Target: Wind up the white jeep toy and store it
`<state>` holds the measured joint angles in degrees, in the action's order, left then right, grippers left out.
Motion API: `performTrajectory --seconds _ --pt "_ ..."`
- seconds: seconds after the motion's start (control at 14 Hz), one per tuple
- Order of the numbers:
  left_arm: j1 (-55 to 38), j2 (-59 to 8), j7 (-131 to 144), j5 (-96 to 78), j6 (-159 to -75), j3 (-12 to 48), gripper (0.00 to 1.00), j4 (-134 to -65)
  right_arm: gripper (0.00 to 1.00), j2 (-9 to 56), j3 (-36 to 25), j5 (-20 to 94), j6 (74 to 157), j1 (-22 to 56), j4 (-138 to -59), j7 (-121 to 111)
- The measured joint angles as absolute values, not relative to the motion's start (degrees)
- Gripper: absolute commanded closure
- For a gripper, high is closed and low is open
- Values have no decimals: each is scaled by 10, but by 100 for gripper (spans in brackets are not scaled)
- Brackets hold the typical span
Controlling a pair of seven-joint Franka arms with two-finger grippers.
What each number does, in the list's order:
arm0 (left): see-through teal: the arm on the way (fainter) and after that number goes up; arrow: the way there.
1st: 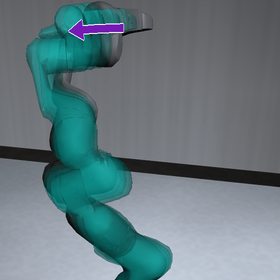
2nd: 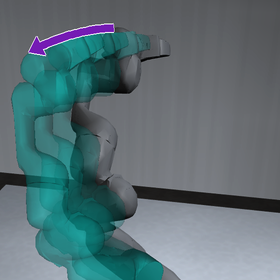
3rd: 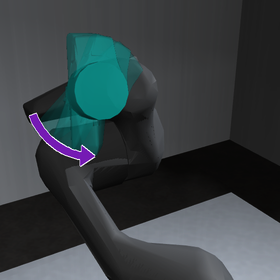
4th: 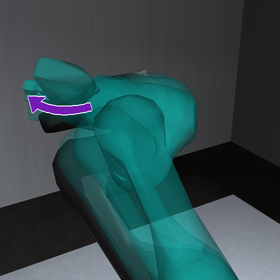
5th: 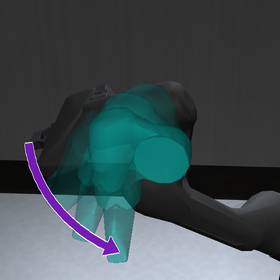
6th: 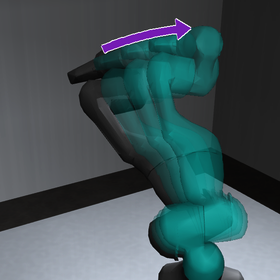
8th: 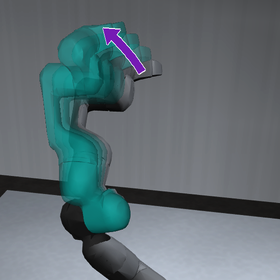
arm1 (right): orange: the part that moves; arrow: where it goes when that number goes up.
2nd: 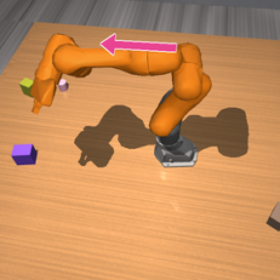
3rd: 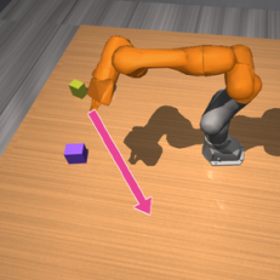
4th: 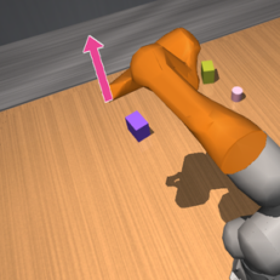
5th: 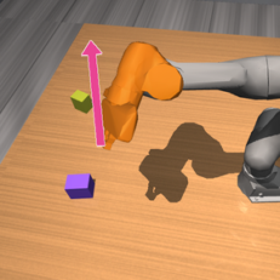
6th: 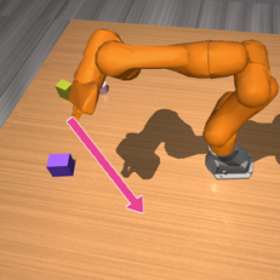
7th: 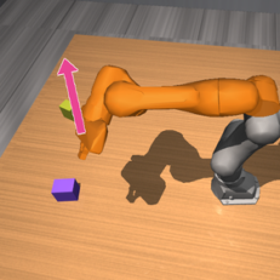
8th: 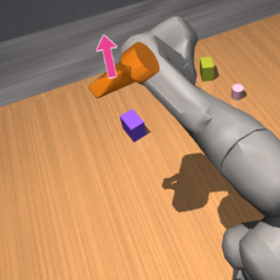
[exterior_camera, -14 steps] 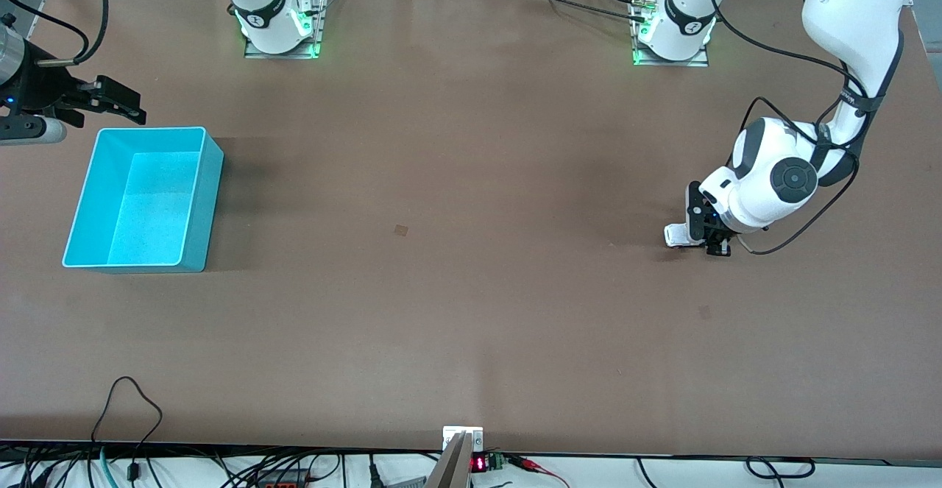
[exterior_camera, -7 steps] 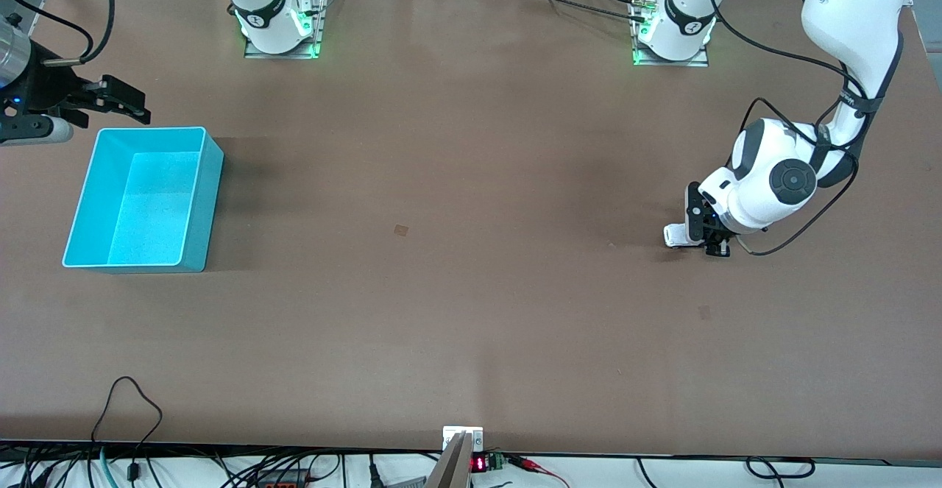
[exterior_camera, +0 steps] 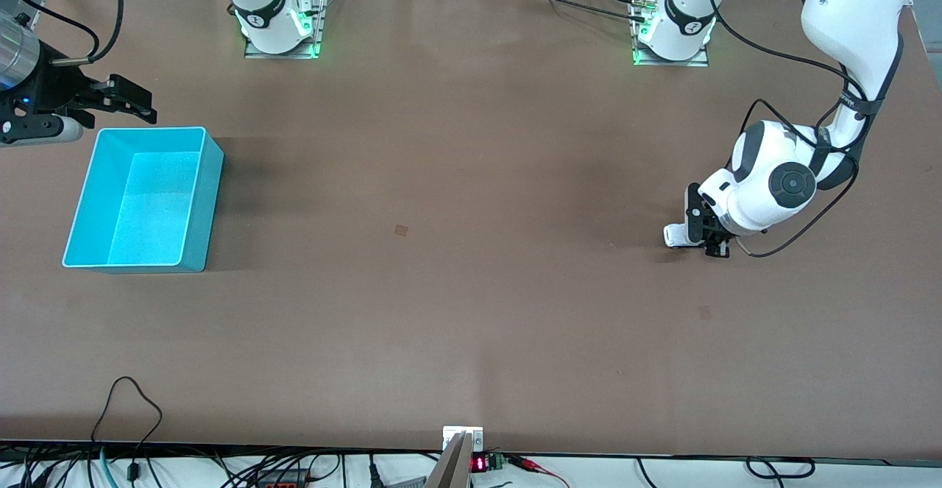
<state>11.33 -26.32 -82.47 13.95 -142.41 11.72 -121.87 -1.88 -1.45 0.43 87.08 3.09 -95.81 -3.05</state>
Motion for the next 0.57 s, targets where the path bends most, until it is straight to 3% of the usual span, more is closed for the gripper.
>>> performTrajectory --seconds 0.57 --pt "130 -266 -825 158 -1418 117 77 -1214 0 -19 -15 4 871 31 -958 -30"
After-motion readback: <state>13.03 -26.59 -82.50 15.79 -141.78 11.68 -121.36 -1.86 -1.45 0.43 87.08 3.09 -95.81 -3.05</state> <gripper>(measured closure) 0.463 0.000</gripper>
